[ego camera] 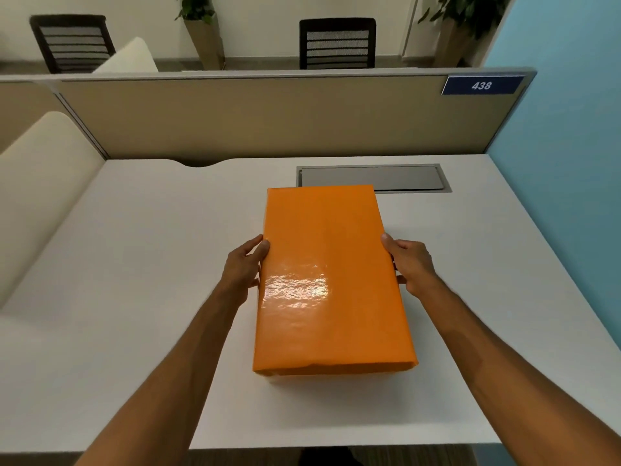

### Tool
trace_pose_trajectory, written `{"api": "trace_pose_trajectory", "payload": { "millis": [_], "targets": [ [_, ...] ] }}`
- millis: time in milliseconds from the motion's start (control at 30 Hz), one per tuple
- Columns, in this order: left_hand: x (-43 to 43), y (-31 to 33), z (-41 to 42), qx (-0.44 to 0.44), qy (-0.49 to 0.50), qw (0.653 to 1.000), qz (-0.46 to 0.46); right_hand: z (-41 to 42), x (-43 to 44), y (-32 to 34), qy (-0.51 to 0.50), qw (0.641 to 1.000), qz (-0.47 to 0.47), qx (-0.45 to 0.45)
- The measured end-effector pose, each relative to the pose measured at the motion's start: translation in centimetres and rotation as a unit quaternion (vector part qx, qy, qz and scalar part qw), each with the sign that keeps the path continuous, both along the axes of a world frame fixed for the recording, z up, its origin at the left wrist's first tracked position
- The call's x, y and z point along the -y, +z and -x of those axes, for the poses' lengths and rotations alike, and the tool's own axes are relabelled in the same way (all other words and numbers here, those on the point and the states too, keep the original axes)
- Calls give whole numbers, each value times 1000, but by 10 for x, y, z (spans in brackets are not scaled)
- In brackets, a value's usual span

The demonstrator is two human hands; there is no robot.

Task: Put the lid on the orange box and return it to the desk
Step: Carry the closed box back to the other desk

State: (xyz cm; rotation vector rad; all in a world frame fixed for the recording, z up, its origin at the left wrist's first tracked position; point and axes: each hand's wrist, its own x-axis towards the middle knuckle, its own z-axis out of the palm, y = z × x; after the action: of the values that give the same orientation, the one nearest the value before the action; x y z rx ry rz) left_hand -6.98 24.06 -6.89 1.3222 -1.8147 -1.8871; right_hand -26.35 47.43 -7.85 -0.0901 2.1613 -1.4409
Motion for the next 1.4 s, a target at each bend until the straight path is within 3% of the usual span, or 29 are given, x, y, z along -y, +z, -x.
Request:
{"api": "trace_pose_trajectory", "payload": {
  "millis": [300, 567, 733, 1400],
  "targets": [
    [-26, -2, -58, 14, -114, 992, -53, -35, -42, 0, 72, 996, 50, 35],
    [-43, 2, -75, 22, -154, 985, -77, -65, -58, 0, 102, 985, 87, 111],
    [-42, 0, -77, 28, -140, 987, -72, -70, -55, 6, 79, 977, 130, 147],
    [30, 45, -96, 27, -36, 999, -12, -52, 37, 29, 177, 961, 152, 150]
  ]
}}
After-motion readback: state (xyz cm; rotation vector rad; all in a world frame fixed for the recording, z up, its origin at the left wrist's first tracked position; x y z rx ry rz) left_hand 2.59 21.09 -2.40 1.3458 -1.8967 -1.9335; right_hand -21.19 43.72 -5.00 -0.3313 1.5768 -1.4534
